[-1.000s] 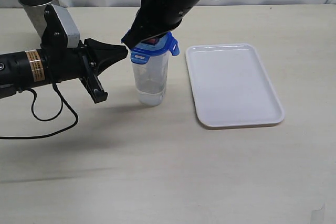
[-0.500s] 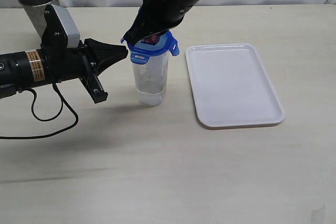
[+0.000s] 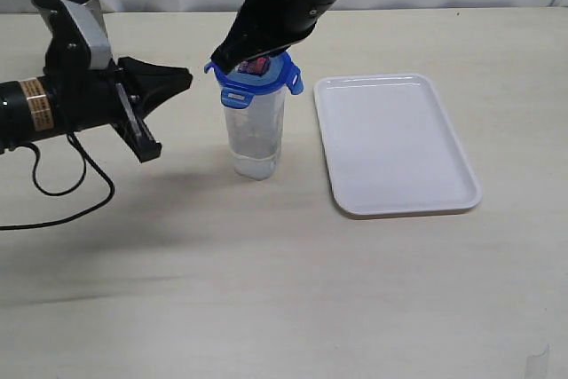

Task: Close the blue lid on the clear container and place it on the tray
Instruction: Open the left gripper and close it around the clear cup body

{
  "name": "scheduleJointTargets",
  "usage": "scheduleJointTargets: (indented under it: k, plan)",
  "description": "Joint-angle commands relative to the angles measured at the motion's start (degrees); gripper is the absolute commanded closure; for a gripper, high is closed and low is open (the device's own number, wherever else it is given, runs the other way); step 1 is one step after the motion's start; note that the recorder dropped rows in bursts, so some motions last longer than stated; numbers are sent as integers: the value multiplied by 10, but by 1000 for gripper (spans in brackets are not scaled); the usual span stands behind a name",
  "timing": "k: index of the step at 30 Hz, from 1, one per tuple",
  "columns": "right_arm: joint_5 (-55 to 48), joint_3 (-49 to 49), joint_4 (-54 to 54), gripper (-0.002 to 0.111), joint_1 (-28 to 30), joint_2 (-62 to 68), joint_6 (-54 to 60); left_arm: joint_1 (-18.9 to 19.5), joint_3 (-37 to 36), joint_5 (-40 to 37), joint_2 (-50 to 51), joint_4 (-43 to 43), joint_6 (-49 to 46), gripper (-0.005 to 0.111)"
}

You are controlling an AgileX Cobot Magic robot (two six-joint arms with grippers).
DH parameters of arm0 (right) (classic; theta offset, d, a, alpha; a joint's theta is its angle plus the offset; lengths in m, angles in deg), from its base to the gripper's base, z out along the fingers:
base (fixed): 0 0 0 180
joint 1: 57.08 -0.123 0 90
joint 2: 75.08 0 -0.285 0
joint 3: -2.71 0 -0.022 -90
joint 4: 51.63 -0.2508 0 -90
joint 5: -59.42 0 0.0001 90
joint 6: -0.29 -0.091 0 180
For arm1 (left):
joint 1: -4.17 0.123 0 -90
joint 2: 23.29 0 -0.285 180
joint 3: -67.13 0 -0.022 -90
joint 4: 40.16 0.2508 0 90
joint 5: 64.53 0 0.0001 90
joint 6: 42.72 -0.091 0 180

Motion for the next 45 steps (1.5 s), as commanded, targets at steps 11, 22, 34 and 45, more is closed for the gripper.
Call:
scheduleJointTargets:
  k: [11, 22, 34, 45]
  plan:
    - [-37, 2, 1, 103, 1, -5, -11, -17, 25, 67, 125, 34, 20, 2]
    - [-32, 2, 1, 103, 1, -5, -14, -74, 117, 59, 213, 28, 22, 2]
    - [-31, 2, 1, 103, 1, -5, -14, -117, 185, 73, 259, 18, 26, 2]
    - [-31, 2, 1, 103, 1, -5, -14, -121, 190, 61, 259, 8, 35, 2]
